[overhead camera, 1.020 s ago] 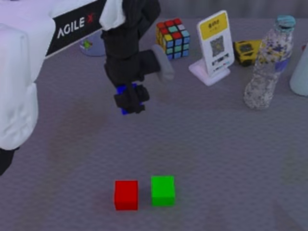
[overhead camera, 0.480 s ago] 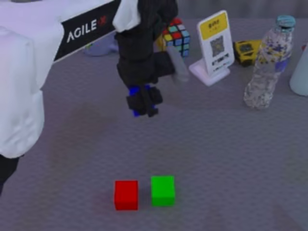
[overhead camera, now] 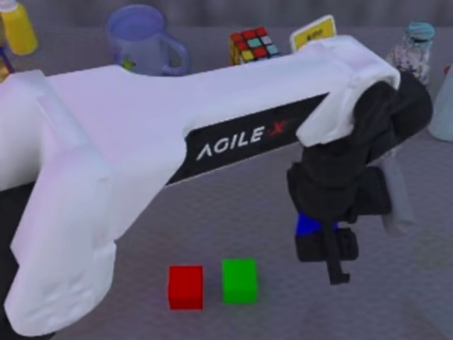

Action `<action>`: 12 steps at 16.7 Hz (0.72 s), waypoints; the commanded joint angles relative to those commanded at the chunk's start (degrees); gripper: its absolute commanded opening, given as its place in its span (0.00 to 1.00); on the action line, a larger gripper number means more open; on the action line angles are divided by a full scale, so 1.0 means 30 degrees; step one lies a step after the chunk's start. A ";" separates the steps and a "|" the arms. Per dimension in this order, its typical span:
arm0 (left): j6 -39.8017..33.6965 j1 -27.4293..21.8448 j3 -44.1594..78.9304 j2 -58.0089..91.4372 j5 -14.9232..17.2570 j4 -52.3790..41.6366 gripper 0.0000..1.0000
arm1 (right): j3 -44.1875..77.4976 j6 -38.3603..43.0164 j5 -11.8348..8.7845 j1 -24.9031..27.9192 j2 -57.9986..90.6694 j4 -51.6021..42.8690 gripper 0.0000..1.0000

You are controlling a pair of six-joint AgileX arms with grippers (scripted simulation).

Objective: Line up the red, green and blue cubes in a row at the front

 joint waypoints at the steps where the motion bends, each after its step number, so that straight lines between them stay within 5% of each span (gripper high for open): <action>1: -0.0248 -0.0408 -0.0113 -0.0159 -0.0009 0.0026 0.00 | 0.0000 0.0000 0.0000 0.0000 0.0000 0.0000 1.00; 12: -0.0315 -0.0713 -0.2079 0.0413 -0.0007 0.2636 0.00 | 0.0000 0.0000 0.0000 0.0000 0.0000 0.0000 1.00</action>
